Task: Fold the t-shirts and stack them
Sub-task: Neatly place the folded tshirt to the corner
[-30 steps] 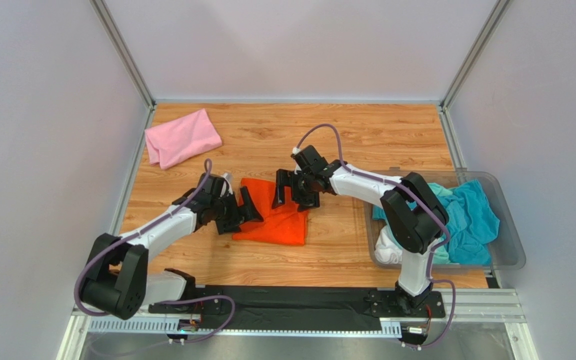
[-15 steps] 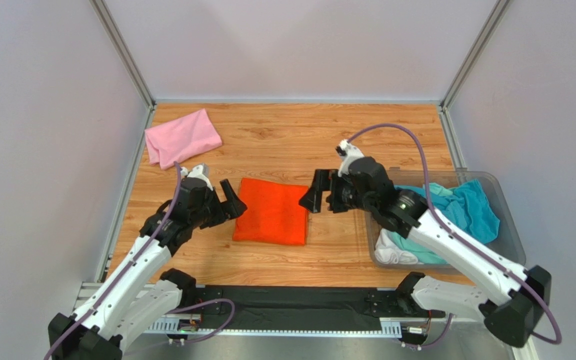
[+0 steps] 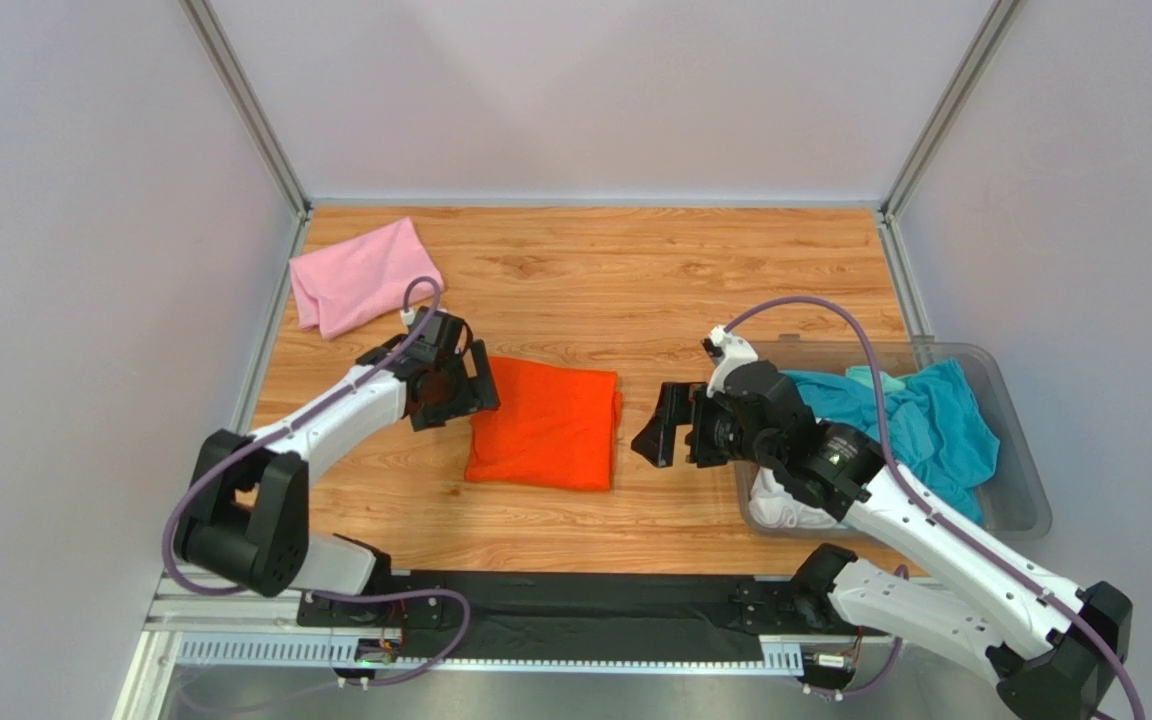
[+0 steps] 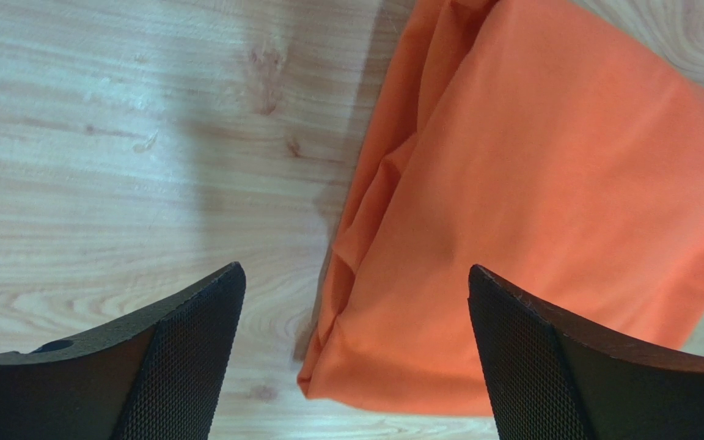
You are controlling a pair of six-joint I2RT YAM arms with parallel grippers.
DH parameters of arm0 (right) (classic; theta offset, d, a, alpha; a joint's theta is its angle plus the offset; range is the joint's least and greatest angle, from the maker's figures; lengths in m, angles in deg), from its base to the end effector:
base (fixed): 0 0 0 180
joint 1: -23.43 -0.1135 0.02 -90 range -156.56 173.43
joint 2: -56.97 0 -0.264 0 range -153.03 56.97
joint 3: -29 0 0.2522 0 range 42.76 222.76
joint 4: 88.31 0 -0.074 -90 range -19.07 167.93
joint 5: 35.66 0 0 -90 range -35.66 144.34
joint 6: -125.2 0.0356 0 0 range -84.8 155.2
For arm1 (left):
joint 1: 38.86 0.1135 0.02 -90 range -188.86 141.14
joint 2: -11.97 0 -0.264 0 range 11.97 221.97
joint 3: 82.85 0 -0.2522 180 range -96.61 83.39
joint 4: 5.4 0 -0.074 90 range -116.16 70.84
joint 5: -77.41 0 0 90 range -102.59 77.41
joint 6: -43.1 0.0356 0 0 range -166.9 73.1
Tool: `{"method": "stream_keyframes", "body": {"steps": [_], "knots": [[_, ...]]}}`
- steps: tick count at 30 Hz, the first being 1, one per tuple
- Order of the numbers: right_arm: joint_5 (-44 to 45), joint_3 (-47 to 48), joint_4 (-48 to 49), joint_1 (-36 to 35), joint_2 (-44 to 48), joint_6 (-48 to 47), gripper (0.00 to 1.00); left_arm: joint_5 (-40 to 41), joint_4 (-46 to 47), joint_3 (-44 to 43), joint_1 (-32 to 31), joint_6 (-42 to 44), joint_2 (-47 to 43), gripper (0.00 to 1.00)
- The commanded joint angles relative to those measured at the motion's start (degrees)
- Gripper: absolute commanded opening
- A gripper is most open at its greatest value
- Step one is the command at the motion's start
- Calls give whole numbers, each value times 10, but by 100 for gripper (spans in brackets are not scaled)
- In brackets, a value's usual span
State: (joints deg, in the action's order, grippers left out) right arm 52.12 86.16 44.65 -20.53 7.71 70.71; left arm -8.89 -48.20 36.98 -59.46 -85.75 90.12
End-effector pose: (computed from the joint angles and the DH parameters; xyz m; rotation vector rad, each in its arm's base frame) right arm 0.1304 0.1277 0.2790 -0.1967 2.3664 0.7571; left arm 0.2434 -0.0890 0.1984 -0.4431 2.6175 -0.2687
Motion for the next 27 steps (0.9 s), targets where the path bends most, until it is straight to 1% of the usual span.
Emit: {"method": "stream_keyframes", "body": {"steps": [1,2,6,8,9,10,12,14,17,18,20,21,22,23,24,27], "knots": [[-4,-4,8,0,0,-16,100,-1,20,-24,1,21,44,95],[-6,-4,7,0,-2,-19,100,-6,25,-23,2,23,51,95],[-8,-2,5,0,-6,-28,100,-44,36,-28,2,28,92,87],[-9,-2,6,0,-7,-31,100,-44,44,-28,2,27,111,84],[-9,-2,3,0,-8,-33,100,-46,45,-28,2,29,118,82],[-4,-3,1,0,-8,-33,100,-48,45,-30,1,33,132,77],[0,-7,-2,1,-6,-33,100,-62,43,-38,-1,40,146,73],[9,-9,-2,0,-6,-33,100,-56,43,-40,-11,44,161,72],[19,-15,-2,0,-6,-30,100,-54,39,-52,-28,47,189,64],[19,-16,-3,0,-5,-29,100,-54,36,-56,-33,46,197,58],[21,-16,-3,0,-5,-30,100,-44,27,-64,-46,41,217,55],[21,-17,-4,0,-4,-32,100,-41,27,-66,-51,40,230,48],[21,-17,-5,0,-2,-34,100,-41,26,-68,-54,40,238,43],[47,-17,-8,0,-1,-36,100,-44,25,-75,-60,40,246,39],[51,-17,-10,1,1,-39,100,-45,18,-80,-62,39,252,26],[66,-16,-11,1,5,-47,100,-38,12,-95,-66,40,266,12]]}}
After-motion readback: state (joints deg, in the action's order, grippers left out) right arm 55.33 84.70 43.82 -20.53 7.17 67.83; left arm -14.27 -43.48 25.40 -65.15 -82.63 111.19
